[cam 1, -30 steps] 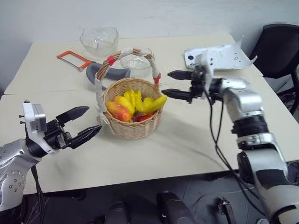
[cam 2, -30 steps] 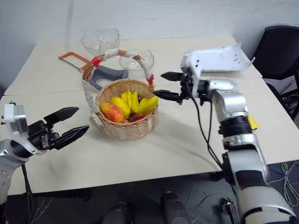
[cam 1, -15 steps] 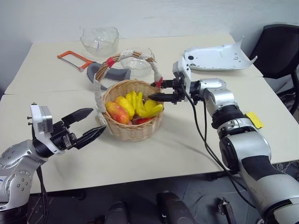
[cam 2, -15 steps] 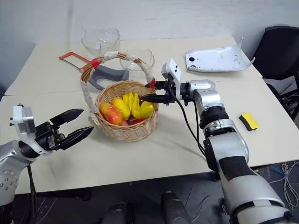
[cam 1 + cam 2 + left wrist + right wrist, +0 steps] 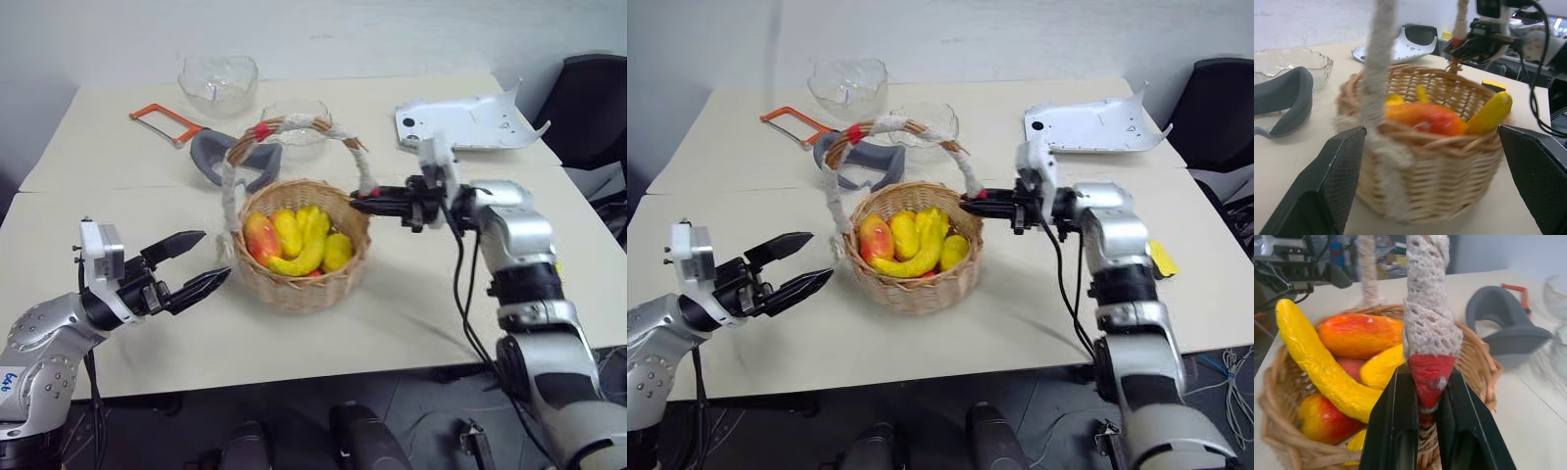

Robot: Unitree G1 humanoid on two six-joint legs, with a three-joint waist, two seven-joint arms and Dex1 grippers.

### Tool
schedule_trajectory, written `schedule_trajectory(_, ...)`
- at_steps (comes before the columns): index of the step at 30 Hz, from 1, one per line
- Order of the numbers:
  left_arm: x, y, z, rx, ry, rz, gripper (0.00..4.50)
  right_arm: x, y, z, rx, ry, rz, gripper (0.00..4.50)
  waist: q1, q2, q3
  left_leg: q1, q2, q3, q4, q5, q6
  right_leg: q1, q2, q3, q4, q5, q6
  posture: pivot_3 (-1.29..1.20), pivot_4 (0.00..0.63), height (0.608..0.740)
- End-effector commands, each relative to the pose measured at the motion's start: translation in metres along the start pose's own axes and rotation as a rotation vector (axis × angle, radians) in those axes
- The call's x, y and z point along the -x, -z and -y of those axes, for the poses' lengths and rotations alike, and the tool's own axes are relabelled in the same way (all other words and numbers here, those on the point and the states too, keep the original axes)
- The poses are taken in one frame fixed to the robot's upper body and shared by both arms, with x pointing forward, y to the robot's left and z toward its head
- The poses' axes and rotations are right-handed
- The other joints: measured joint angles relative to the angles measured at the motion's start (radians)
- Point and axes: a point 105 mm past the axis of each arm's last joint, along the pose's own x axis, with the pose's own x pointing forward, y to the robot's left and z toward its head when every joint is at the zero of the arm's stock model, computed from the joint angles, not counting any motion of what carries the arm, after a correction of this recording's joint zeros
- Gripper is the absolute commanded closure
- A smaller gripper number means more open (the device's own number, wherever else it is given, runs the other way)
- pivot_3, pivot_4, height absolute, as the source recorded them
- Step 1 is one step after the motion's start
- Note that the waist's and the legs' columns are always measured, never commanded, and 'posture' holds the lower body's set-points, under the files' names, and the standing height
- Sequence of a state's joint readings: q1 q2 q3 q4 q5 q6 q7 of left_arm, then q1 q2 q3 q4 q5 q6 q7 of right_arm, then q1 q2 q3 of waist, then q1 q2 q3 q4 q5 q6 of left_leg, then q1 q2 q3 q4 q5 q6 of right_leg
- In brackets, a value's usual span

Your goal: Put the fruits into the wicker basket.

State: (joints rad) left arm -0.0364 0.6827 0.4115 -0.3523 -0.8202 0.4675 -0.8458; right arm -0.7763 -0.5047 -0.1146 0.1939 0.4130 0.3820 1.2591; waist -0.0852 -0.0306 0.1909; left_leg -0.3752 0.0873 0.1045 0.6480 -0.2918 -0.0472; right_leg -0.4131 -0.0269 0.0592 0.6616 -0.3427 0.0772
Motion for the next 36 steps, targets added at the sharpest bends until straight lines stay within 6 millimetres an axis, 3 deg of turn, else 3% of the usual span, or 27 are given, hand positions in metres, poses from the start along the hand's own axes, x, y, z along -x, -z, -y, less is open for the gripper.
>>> schedule_trajectory(1, -0.003, -0.004, 0.008, -0.024, 0.04, 0.007, 0.0, 0.034, -0.042, -0.01, 0.112, 0.196, 0.107, 4.36, 0.004, 0.0, 0.0, 0.0, 0.0, 0.0, 0.0, 0.0, 0.0, 0.0, 0.0, 0.0, -0.001, 0.0, 0.0, 0.0, 0.15, 0.74)
schedule_trajectory(6, -0.01, -0.002, 0.004, -0.011, 0.068, 0.005, 0.0, 0.087, -0.065, -0.007, 0.199, 0.549, 0.152, 4.36, 0.001, 0.0, 0.0, 0.0, -0.004, 0.003, 0.0, -0.001, 0.001, 0.001, 0.001, 0.002, -0.003, 0.0, 0.0, 0.0, 0.15, 0.74)
schedule_trajectory(8, -0.019, -0.002, 0.004, -0.005, 0.108, 0.006, 0.0, 0.119, -0.062, -0.004, 0.176, 0.715, 0.114, 4.36, 0.004, 0.0, 0.0, 0.002, -0.005, 0.004, 0.0, -0.002, 0.005, 0.002, 0.001, 0.003, -0.002, 0.0, 0.001, 0.0, 0.15, 0.74)
schedule_trajectory(10, -0.023, -0.003, 0.002, -0.011, 0.122, 0.007, 0.0, 0.137, -0.053, -0.003, 0.16, 0.843, 0.034, 4.36, 0.011, 0.0, 0.0, 0.003, -0.005, 0.003, 0.0, -0.002, 0.005, 0.004, 0.001, 0.003, -0.002, 0.0, 0.001, 0.0, 0.15, 0.74)
schedule_trajectory(14, -0.031, -0.004, -0.001, -0.063, 0.126, -0.003, 0.0, 0.148, -0.037, 0.0, 0.12, 0.963, -0.034, 4.36, 0.003, 0.0, 0.0, 0.003, -0.005, 0.004, 0.0, 0.0, 0.002, 0.003, 0.001, 0.005, -0.003, 0.0, 0.001, 0.0, 0.15, 0.74)
schedule_trajectory(17, -0.039, 0.001, 0.001, -0.083, 0.152, -0.027, 0.0, 0.154, -0.015, 0.009, -0.004, 1.082, -0.048, 4.36, -0.002, 0.0, 0.0, 0.004, -0.004, 0.005, -0.001, 0.0, 0.002, 0.003, 0.003, 0.007, -0.003, 0.0, 0.001, 0.0, 0.15, 0.74)
schedule_trajectory(23, -0.042, -0.003, 0.004, -0.106, 0.16, -0.02, 0.0, 0.15, -0.004, 0.007, -0.051, 1.13, -0.023, 4.36, 0.002, 0.0, 0.0, 0.003, -0.003, 0.009, -0.002, 0.001, 0.001, 0.0, 0.004, 0.011, -0.002, 0.0, 0.001, 0.0, 0.15, 0.74)
schedule_trajectory(24, -0.042, -0.003, 0.004, -0.106, 0.161, -0.019, 0.0, 0.149, -0.004, 0.006, -0.039, 1.126, -0.031, 3.65, 0.003, 0.0, 0.0, 0.003, -0.004, 0.01, -0.001, 0.0, 0.001, 0.0, 0.003, 0.011, -0.002, 0.0, 0.001, 0.0, 0.15, 0.74)
schedule_trajectory(30, -0.039, 0.006, 0.009, -0.109, 0.177, -0.046, 0.0, 0.182, -0.021, 0.008, 0.016, 1.226, 0.021, 1.75, 0.004, 0.0, 0.0, 0.004, -0.005, 0.014, 0.0, 0.0, 0.002, 0.0, 0.003, 0.013, -0.003, 0.001, 0.003, 0.0, 0.15, 0.74)
schedule_trajectory(35, -0.035, 0.008, 0.009, -0.142, 0.173, -0.055, 0.0, 0.192, -0.03, -0.018, 0.159, 1.042, -0.121, 0.01, 0.015, 0.0, 0.0, 0.004, -0.004, 0.015, -0.001, -0.001, 0.004, 0.002, 0.005, 0.013, -0.006, 0.001, 0.004, 0.0, 0.15, 0.74)
schedule_trajectory(36, -0.033, 0.011, 0.009, -0.153, 0.169, -0.075, 0.0, 0.198, -0.027, -0.025, 0.173, 0.998, -0.16, 0.01, 0.018, 0.0, 0.0, 0.003, -0.004, 0.015, -0.001, -0.001, 0.004, 0.002, 0.004, 0.013, -0.006, 0.001, 0.004, 0.0, 0.15, 0.74)
